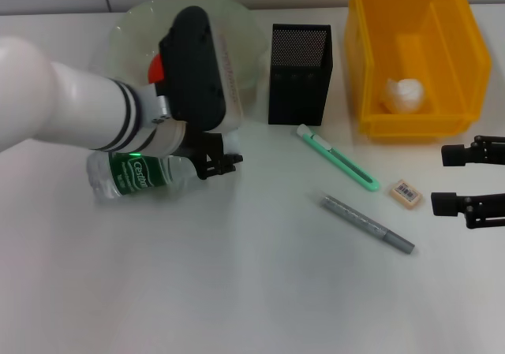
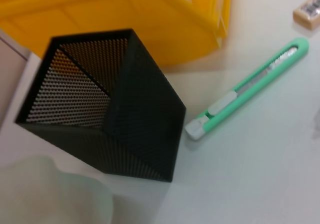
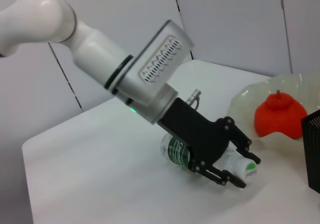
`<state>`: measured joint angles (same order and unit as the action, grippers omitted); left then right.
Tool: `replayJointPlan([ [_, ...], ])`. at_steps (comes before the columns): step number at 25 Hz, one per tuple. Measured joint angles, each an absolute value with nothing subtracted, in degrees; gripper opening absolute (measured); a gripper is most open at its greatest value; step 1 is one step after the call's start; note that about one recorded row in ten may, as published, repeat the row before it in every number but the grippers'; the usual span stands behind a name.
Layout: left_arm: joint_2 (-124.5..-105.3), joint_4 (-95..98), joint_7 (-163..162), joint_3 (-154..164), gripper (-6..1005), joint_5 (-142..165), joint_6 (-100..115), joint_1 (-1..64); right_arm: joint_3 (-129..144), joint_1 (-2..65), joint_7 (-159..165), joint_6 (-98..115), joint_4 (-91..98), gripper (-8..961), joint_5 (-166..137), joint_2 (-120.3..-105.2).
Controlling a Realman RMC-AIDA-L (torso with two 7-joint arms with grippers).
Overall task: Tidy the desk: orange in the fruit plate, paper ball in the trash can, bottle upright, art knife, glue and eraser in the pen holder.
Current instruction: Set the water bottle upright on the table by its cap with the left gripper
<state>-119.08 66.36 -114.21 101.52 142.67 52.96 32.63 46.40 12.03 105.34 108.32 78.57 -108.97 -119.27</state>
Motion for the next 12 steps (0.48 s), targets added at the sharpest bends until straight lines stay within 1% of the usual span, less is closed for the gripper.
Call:
replayJointPlan([
  [1,-118.95,70.9,-114.0,101.5,448,142.5,52.9,29.0,46.4,12.0,105.3,108.3,78.6,823,-108.9,-119.27],
  [2,-118.89,73.1,-113.9,101.2,447,142.4,52.9,27.2,46.5,12.1,105.3,108.3,78.5,823,-108.9,-119.27],
  [3,-118.89,73.1,-113.9,101.2,447,142.4,52.9,27.2,46.5,12.1,105.3,108.3,78.5,823,-108.9,-119.27],
  [7,-118.52,82.5,-113.1,98.4,446,138.9,54.2,19.8,46.9,12.7,105.3,108.2,78.3,823,-108.8,-119.27],
  [8,-118.52,82.5,-113.1,98.4,446,138.9,54.2,19.8,46.9,12.7,105.3,108.2,78.3,823,-108.8,-119.27],
  [9,-118.48,86.4,-111.2,94.6,446,133.9,56.6,16.6,46.9,13.1,105.3,108.2,78.2,822,-108.8,-119.27],
  [12,-118.47,89.1,-110.0,90.5,445,128.1,59.0,14.2,46.9,13.7,105.2,108.1,77.9,822,-108.8,-119.27],
])
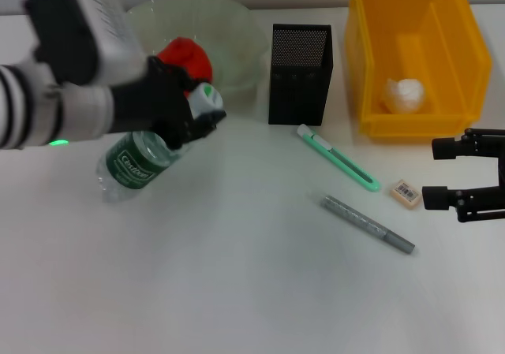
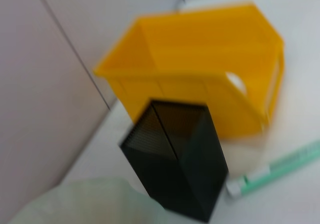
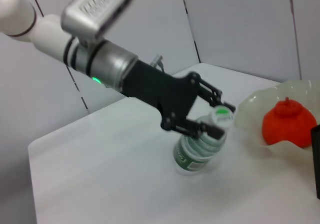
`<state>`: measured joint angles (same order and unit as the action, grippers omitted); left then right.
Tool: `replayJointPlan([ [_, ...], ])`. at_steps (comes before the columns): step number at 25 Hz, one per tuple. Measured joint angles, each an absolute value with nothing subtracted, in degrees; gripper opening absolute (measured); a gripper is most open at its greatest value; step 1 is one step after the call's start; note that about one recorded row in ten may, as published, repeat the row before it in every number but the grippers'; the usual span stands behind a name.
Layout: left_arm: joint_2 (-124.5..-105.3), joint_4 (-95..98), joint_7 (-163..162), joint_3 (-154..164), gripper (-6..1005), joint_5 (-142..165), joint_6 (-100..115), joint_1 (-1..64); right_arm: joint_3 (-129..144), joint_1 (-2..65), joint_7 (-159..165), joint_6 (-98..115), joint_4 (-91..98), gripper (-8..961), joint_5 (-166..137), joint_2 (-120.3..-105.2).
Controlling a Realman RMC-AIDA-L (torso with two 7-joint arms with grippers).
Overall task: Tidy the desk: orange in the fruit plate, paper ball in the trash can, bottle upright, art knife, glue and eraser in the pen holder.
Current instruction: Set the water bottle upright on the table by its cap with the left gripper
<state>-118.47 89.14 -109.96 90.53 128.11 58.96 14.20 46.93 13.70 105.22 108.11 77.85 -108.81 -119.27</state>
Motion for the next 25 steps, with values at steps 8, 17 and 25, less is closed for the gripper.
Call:
replayJointPlan([
  [8,-118.46,88.1,-107.1,80.5,442,114.5,62.3,10.9,46.9,15.5,105.1,108.0,76.2,822,-109.0,-119.17],
  [17,-118.51,79.8,-103.7,74.0,440,106.6,64.0,12.5,46.9,16.9,105.1,107.9,75.4,821,-109.1,-119.18],
  [25,-118.4,77.1,-103.4,70.6,435,105.5,64.6,13.7,46.8,17.7,104.7,107.6,73.6,821,-109.2,-119.11],
])
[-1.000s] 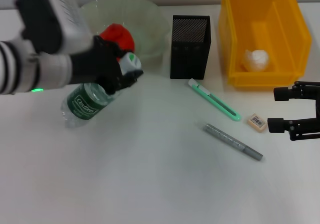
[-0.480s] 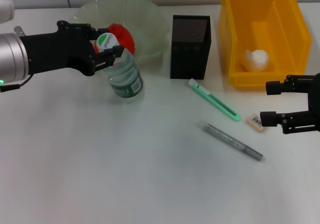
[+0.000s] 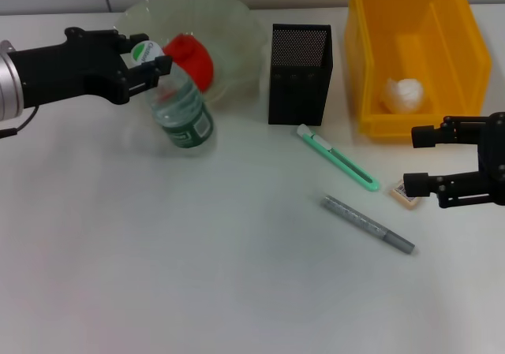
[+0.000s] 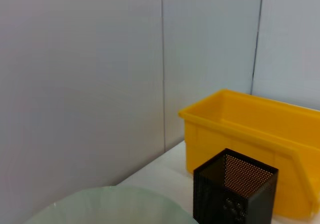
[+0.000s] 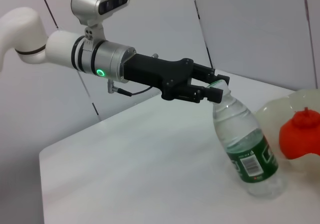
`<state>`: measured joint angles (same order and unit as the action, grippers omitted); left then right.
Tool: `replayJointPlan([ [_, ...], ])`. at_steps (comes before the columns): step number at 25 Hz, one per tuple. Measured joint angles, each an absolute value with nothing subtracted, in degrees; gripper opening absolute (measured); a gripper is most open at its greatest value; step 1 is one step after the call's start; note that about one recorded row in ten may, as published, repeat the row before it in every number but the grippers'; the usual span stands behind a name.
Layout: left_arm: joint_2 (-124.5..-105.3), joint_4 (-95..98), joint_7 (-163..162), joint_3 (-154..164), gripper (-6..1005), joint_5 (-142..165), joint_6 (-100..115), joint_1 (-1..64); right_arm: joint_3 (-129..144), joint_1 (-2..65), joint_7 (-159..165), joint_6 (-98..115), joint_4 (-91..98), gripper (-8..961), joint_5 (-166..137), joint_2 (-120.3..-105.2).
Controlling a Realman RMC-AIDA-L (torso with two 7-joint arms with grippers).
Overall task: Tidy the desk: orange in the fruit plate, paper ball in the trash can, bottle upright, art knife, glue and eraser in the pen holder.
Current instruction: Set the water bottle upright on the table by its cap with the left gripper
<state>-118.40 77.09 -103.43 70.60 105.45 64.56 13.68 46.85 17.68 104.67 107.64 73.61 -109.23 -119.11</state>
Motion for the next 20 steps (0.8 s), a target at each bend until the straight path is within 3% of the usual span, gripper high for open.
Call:
replayJointPlan([
  [20,-118.4,76.1,-104.2,68.0,411,104.8,66.8,14.7,46.9,17.8,104.4,107.4,72.1,820,-109.3,-119.0],
])
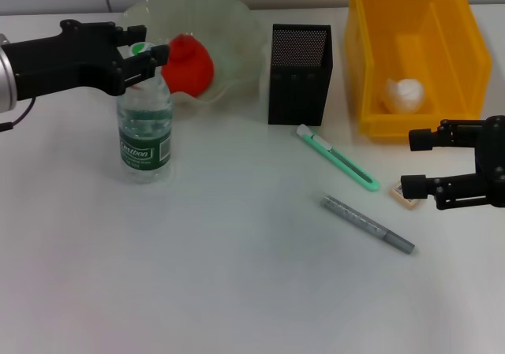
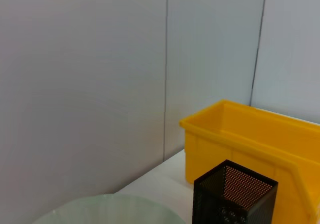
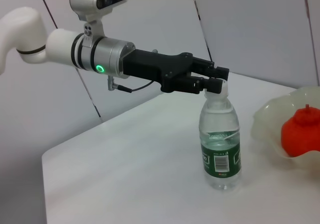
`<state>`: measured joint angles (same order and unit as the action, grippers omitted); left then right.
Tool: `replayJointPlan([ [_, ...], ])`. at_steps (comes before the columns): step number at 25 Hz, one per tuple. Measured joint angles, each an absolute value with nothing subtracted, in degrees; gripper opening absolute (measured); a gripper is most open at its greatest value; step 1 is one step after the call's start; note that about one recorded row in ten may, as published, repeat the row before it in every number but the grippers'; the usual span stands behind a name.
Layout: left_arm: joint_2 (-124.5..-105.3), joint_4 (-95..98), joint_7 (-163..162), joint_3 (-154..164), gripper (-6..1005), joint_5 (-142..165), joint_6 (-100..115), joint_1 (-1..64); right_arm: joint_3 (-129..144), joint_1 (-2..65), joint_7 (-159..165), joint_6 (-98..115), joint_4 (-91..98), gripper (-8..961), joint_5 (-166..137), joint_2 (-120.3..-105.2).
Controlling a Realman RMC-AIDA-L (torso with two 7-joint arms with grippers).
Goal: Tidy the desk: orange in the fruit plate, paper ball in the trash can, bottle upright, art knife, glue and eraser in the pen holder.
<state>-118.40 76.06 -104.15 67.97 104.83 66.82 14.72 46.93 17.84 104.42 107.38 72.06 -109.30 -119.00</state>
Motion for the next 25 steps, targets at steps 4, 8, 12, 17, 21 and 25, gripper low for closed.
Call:
replayJointPlan([
  [4,-118.44,75.9,-104.1,66.7,410,104.5,67.9,14.6,46.9,17.9,104.4,107.3,72.1,819,-109.3,-119.0],
  [8,-118.43,75.8,-103.6,65.7,409,103.3,68.7,14.4,46.9,18.0,104.4,107.3,72.1,819,-109.3,-119.0],
  [12,-118.41,75.8,-103.5,65.1,368,103.1,69.0,14.4,46.9,18.0,104.4,107.2,71.8,819,-109.3,-119.06],
  [17,-118.33,76.1,-102.8,63.8,289,102.6,69.9,14.1,46.9,18.0,104.4,107.2,71.5,819,-109.3,-119.09],
  [21,-118.3,76.2,-100.9,60.3,216,99.5,74.0,13.9,46.9,18.1,104.4,107.1,71.5,818,-109.3,-119.09],
  [25,-118.3,74.6,-96.6,53.4,143,92.7,83.9,13.3,46.9,18.6,105.4,107.9,72.3,818,-109.3,-119.07],
])
